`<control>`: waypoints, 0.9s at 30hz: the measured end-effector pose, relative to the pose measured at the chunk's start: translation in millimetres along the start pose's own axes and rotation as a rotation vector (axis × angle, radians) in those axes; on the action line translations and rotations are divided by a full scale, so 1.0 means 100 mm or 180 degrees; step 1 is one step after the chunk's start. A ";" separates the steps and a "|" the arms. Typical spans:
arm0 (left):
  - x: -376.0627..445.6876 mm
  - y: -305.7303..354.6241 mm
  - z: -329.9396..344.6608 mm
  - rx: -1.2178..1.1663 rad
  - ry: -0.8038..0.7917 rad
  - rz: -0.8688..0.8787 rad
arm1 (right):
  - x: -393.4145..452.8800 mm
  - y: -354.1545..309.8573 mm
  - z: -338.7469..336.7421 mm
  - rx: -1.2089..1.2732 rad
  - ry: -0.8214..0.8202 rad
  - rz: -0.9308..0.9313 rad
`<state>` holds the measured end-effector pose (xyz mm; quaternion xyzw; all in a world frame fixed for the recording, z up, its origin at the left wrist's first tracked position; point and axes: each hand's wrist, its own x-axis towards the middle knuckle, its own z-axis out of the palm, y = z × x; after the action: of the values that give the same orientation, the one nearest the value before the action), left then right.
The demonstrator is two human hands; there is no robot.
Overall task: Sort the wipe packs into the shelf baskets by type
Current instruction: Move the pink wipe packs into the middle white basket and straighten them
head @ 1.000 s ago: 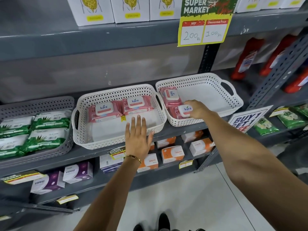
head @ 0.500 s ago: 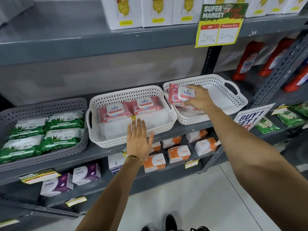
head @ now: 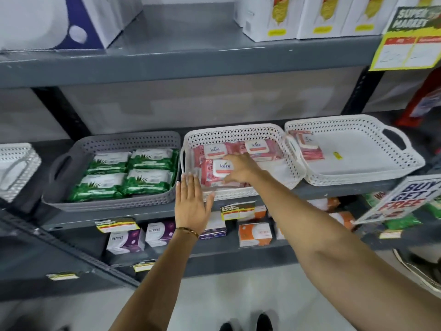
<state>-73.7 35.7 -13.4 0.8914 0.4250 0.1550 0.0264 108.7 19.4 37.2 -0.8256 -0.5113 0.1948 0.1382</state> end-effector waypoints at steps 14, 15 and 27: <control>0.24 1.09 0.21 -0.0129 -0.0036 0.0502 | -0.18 1.30 -0.73 0.0844 0.1826 0.0652; 0.27 1.22 0.23 -0.0127 -0.0023 0.0498 | -0.21 1.44 -0.79 0.0784 0.1844 0.0725; 0.48 2.28 0.44 -0.0055 0.0008 0.0194 | 0.11 2.32 -1.08 0.0685 0.0898 0.1463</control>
<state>138.5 -69.1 -2.6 0.9035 0.3963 0.1605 0.0288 346.4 -76.1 32.0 -0.9193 -0.2629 0.1573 0.2471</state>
